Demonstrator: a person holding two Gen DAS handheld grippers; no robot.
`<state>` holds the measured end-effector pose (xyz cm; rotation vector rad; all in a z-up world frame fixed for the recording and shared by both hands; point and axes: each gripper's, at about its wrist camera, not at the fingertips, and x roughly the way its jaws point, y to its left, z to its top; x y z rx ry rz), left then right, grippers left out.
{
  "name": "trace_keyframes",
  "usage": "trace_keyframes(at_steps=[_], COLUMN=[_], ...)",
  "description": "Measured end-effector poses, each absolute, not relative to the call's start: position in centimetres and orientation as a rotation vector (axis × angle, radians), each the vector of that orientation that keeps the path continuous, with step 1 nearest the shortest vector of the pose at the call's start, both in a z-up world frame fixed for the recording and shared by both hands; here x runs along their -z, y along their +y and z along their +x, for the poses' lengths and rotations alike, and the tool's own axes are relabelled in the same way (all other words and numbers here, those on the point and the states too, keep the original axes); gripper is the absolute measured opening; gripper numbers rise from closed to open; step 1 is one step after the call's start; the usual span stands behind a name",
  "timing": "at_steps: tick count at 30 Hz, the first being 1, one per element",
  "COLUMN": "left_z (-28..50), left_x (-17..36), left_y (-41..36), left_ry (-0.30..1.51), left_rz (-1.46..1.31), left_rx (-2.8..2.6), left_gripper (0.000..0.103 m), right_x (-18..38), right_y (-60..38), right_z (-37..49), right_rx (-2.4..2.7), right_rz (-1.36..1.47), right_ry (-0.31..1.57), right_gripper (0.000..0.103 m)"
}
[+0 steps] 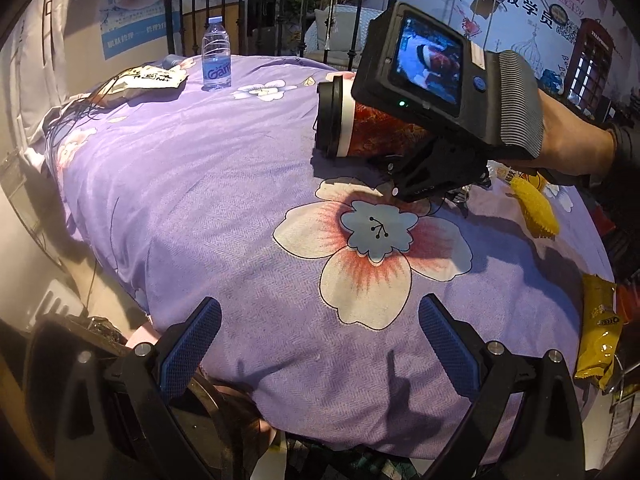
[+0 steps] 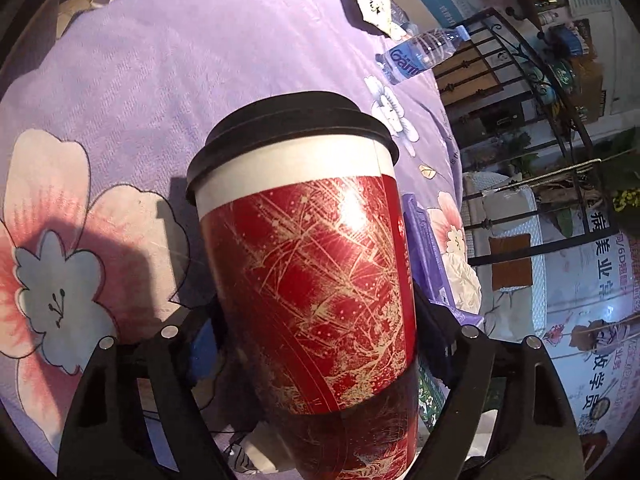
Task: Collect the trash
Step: 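Grasp a crumpled white tissue with the left tool while the right tool holds the red cup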
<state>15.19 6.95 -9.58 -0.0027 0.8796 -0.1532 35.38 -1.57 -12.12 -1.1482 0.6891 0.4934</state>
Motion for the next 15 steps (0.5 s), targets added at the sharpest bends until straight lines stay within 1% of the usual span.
trace_keyframes(at_steps=[6,12,15], left_z=[16.3,18.8,20.8], left_x=[9.8,9.4,9.3], left_y=[6.1,4.1,2.0], left_ry=[0.888,0.882,0.886], left_rz=[-0.007,-0.021,-0.009], left_rx=[0.216,0.292,0.349], left_gripper=[0.097,0.095,0.091], right_x=[6.5,0.9,-0.4], right_y=[-5.2,-14.3,-18.7], right_z=[33.9,32.2,30.6], right_rx=[-0.464,-0.395,-0.341], right_rz=[-0.847,-0.39,-0.231], right_ry=[0.645,0.675,0.681], right_gripper=[0.081,0.081,0.081])
